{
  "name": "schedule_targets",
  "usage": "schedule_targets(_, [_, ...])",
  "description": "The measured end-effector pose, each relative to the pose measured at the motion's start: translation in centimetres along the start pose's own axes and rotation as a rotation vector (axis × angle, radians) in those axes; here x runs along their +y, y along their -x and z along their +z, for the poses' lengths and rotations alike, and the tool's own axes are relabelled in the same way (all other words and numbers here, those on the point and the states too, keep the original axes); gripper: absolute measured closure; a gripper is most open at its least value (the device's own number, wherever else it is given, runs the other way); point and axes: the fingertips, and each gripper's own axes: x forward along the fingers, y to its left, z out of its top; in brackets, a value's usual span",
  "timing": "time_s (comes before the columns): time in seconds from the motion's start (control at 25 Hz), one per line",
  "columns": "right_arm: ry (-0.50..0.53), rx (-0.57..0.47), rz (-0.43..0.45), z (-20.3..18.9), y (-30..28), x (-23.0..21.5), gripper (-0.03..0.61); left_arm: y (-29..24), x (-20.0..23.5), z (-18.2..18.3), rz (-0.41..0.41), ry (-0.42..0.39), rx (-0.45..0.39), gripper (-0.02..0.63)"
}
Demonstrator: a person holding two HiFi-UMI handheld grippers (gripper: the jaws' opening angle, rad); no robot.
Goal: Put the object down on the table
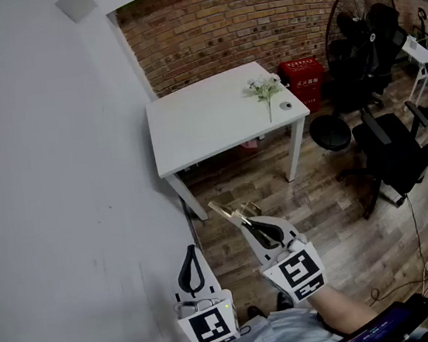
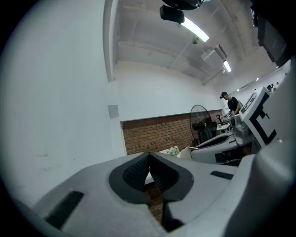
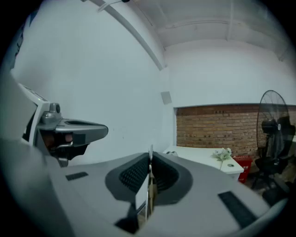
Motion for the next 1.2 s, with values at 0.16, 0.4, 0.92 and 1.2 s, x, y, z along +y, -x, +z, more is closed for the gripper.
schedule_targets(0.16, [-0.001,-0.007,0.006,-0.2,-0.5,-0.8,0.551,-1.0,-0.4,-0.3,0.007,0.009,0.002,0.604])
schedule_targets(0.4, [-0.015,-0.006,0.013,-0.8,-0.2,-3.0,0.549,-2.2,-1.9,-0.8,0.015,-0.017,0.01,0.604])
schedule_targets(0.92, [-0.038,0.045,0.039,-3.3,-1.8,-6.8,0.549,-5.4,-2.8,-2.5,0.056,0.005,0.067,0.604])
schedule_targets(1.2, [-0.03,0.07,0.025,-3.8,-6.9,-8.3,0.549,-10.1,-0.2,-4.0,0.051,0.035,0.079,0.604])
